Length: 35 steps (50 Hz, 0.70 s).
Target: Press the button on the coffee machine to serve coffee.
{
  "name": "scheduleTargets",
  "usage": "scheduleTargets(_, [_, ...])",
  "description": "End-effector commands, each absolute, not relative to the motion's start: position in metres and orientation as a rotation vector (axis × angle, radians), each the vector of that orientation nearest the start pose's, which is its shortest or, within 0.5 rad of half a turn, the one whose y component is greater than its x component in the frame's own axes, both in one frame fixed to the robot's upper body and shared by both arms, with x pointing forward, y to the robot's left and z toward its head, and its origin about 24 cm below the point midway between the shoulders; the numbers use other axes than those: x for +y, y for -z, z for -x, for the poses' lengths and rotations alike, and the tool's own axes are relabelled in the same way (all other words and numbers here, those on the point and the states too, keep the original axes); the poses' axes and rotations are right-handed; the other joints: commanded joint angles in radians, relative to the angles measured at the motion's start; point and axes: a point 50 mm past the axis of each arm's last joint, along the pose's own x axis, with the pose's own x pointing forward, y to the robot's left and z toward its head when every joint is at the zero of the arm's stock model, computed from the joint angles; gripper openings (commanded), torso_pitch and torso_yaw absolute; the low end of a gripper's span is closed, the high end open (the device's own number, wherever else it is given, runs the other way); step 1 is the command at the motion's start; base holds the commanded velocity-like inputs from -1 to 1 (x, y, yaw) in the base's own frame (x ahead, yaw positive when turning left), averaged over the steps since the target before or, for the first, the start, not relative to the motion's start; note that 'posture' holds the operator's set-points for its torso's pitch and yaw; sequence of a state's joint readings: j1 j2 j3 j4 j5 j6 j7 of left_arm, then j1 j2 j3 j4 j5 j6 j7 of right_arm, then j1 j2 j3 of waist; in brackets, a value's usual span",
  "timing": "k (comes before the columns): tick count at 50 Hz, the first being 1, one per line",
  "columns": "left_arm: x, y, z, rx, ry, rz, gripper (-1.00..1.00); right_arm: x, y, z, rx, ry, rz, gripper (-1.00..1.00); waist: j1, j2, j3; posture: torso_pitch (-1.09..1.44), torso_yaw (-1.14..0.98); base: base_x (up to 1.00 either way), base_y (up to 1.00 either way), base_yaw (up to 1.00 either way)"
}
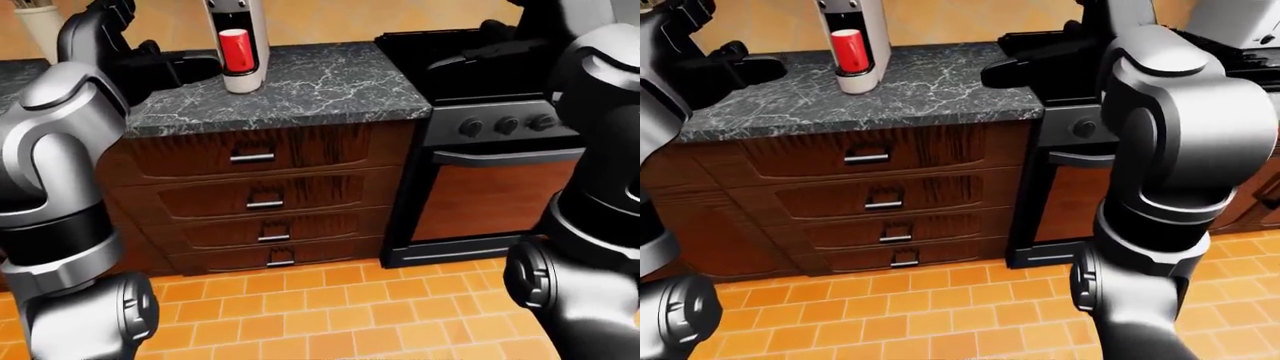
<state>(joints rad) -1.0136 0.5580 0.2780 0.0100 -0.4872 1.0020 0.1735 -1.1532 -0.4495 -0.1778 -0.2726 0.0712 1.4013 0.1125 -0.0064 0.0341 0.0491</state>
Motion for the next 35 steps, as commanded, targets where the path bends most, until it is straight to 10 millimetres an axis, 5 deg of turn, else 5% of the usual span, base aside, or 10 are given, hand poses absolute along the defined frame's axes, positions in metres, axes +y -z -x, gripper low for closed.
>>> scheduleTargets(1, [0.2281,-0.3312,-0.3292,-0.198,-0.102,0.059,1.0,-0.1867,-0.3559,-0.3001,-0.146,0.063,0.181,1.0,-0.003,0.0,-0.023,0.0,0.0,0.05,0.24,0.0])
scheduleTargets(8, [0.2275,-0.332,-0.3291,-0.199,-0.101,0.059,1.0,-0.1868,-0.3546,-0.3006,-0.145,0.061,0.179,1.0,0.003,-0.021,-0.027,0.0,0.0,0.08,0.12,0.0])
scheduleTargets(13, [0.2277,-0.3323,-0.3285,-0.198,-0.102,0.059,1.0,-0.1869,-0.3536,-0.3007,-0.145,0.06,0.179,1.0,0.017,-0.085,-0.03,0.0,0.0,0.16,0.11,0.0])
scheduleTargets(14, [0.2273,-0.3326,-0.3284,-0.198,-0.101,0.057,1.0,-0.1867,-0.353,-0.3008,-0.144,0.059,0.179,1.0,0.014,-0.051,-0.024,0.0,0.0,0.18,0.12,0.0])
scheduleTargets(16, [0.2271,-0.3338,-0.3281,-0.2,-0.1,0.058,1.0,-0.1866,-0.353,-0.3007,-0.145,0.059,0.178,1.0,0.016,-0.079,-0.021,0.0,0.0,0.19,0.11,0.0])
scheduleTargets(23, [0.2312,-0.3343,-0.3271,-0.204,-0.11,0.066,1.0,-0.1864,-0.3546,-0.3006,-0.145,0.06,0.181,1.0,0.007,-0.041,-0.011,0.0,0.0,0.18,0.15,0.0])
scheduleTargets(28, [0.2323,-0.3358,-0.3264,-0.207,-0.114,0.073,1.0,-0.184,-0.3558,-0.3034,-0.145,0.052,0.185,1.0,-0.012,0.073,-0.04,0.0,0.0,0.18,0.22,0.0])
scheduleTargets(29, [0.2339,-0.3365,-0.326,-0.208,-0.117,0.074,1.0,-0.184,-0.357,-0.3033,-0.146,0.052,0.186,1.0,-0.007,0.038,-0.032,0.0,0.0,0.19,0.24,0.0])
scheduleTargets(31, [0.2362,-0.3365,-0.326,-0.21,-0.121,0.069,1.0,-0.184,-0.361,-0.3035,-0.151,0.053,0.188,1.0,-0.01,0.048,-0.021,0.0,0.0,0.18,0.25,0.0])
scheduleTargets(35, [0.2361,-0.3362,-0.3253,-0.21,-0.122,0.077,1.0,-0.1836,-0.3603,-0.3029,-0.152,0.052,0.188,1.0,-0.004,0.006,-0.021,0.0,0.0,0.18,0.25,0.0])
